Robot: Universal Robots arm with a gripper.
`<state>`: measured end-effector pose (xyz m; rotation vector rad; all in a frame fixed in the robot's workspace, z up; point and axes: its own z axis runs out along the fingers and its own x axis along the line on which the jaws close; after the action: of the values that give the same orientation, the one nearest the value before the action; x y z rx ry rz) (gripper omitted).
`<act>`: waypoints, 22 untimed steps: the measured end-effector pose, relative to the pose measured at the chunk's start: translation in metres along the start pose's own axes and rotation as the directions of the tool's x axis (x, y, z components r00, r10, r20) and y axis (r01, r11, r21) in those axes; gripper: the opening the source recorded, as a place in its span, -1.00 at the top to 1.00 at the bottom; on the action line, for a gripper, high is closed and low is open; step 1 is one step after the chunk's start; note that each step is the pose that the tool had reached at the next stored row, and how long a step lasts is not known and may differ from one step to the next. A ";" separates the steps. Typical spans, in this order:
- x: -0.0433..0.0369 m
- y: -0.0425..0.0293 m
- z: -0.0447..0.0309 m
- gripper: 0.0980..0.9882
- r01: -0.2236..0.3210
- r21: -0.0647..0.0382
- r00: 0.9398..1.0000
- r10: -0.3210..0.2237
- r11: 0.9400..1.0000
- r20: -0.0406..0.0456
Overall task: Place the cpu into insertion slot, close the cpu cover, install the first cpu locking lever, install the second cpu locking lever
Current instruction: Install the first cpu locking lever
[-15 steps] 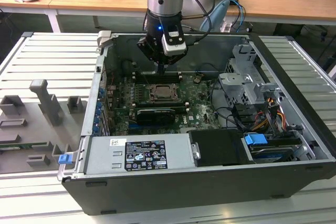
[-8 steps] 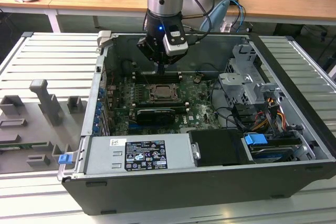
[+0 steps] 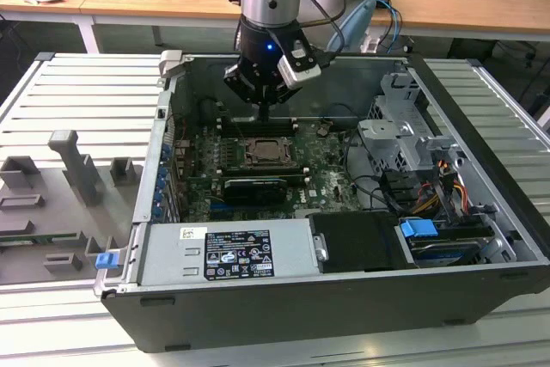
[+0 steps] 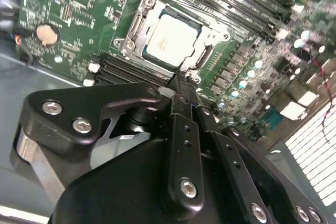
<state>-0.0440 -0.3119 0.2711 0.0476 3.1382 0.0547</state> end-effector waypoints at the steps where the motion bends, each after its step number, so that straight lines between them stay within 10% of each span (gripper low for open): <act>1: 0.0005 -0.0001 0.0002 0.98 0.013 0.000 1.000 -0.013 1.000 0.000; 15: 0.0685 -0.0011 0.0078 0.98 0.017 0.000 1.000 -0.017 1.000 0.000; 22: 0.0701 0.0191 0.0153 0.98 0.018 0.000 1.000 -0.018 1.000 0.000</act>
<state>-0.1134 -0.2901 0.2563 0.0198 3.1381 0.0549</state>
